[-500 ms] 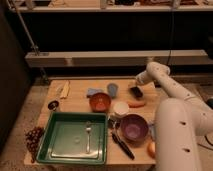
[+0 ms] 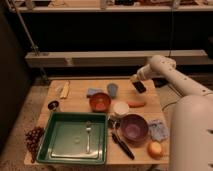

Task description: Place eraser in plastic cup

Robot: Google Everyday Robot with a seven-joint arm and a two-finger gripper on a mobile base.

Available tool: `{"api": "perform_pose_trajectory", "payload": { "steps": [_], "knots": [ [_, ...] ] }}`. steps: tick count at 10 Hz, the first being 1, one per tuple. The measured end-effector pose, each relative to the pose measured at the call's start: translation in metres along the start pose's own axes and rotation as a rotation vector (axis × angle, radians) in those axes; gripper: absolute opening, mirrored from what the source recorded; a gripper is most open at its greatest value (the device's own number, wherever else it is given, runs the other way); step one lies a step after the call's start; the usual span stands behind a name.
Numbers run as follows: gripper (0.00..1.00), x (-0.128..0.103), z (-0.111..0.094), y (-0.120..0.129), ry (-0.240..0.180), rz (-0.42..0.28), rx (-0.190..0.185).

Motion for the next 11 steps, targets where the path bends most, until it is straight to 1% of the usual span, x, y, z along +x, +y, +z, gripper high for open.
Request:
{"api": "perform_pose_trajectory", "payload": {
  "steps": [1, 2, 3, 4, 5, 6, 7, 8, 9, 11],
  "knots": [
    [0.00, 0.005, -0.015, -0.008, 0.030, -0.012, 0.009],
    [0.00, 0.007, -0.032, -0.017, 0.078, -0.038, 0.027],
    [0.00, 0.008, -0.042, -0.022, 0.114, -0.055, 0.038],
    [0.00, 0.009, -0.045, -0.029, 0.135, -0.074, 0.048],
    [0.00, 0.013, -0.047, -0.044, 0.162, -0.115, 0.060],
    [0.00, 0.015, -0.047, -0.054, 0.167, -0.148, 0.059],
    [0.00, 0.017, -0.042, -0.065, 0.164, -0.175, 0.074],
    [0.00, 0.025, -0.032, -0.084, 0.170, -0.214, 0.109],
    [0.00, 0.028, -0.027, -0.093, 0.184, -0.238, 0.135],
    [0.00, 0.034, -0.020, -0.101, 0.218, -0.280, 0.181]
  ]
}}
